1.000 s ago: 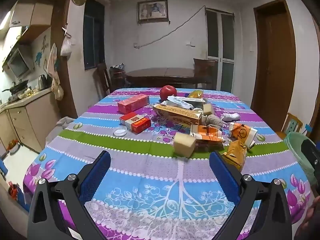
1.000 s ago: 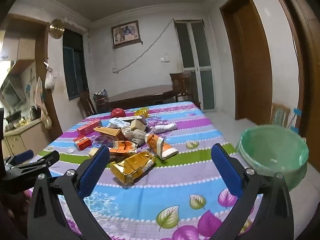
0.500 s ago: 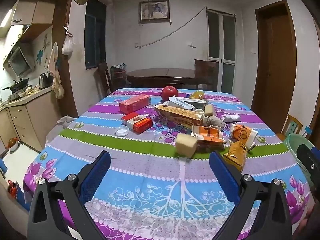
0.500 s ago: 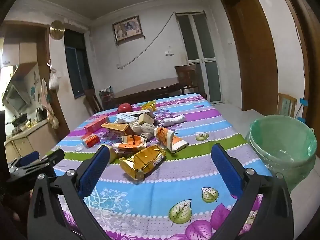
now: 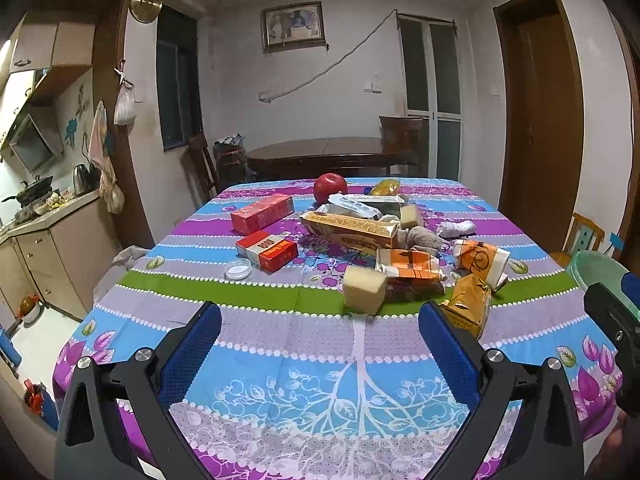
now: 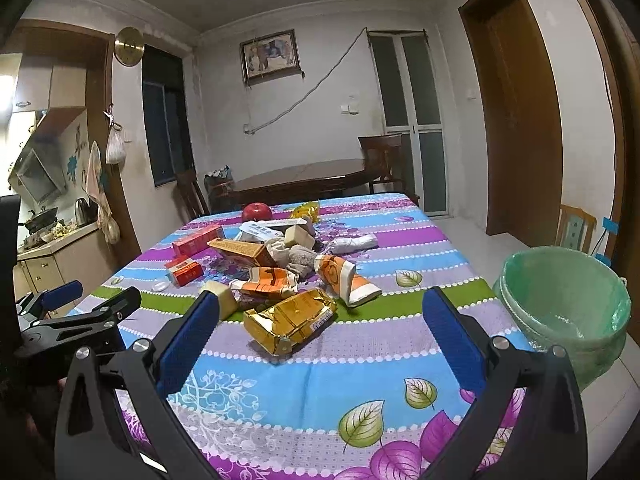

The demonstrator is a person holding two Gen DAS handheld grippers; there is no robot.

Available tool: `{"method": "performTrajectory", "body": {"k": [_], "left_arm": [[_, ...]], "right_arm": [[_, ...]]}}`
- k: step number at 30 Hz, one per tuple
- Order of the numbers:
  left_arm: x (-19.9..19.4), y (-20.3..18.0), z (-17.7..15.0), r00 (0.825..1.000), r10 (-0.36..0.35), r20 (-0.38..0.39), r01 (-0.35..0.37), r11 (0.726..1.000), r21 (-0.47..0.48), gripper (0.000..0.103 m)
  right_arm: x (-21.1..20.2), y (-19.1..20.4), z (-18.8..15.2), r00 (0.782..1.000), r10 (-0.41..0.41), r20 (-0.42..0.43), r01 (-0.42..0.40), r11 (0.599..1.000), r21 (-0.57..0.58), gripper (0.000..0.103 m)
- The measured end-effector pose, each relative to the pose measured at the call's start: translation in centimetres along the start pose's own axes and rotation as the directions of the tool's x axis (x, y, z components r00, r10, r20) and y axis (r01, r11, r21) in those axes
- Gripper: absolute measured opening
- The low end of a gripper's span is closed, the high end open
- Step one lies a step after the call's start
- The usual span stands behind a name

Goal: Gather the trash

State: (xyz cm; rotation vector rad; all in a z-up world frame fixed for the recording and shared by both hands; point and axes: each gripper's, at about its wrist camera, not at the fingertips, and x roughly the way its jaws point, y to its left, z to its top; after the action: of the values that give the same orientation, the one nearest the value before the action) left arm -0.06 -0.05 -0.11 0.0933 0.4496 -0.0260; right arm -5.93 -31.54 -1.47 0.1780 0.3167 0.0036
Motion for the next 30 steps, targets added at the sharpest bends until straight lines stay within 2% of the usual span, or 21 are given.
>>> {"method": "performTrajectory", "body": {"k": [17,30], "left_arm": [[1.0,0.3,-0.3,0.999,0.034,-0.019,-0.034,0.999,0.002,0.099],[3.7,2.8,0.6,0.991,0.129,0.037,-0.129,0.992,0.012,0.099]], "right_arm": [[0.9,-0.1,-0.5,0.999,-0.016,-0.033,0.016,1.000,-0.002,0.098],[4.1,1.5,1.6,0.997,-0.060,-0.047,0.058,0.998,-0.037,0.098]]}}
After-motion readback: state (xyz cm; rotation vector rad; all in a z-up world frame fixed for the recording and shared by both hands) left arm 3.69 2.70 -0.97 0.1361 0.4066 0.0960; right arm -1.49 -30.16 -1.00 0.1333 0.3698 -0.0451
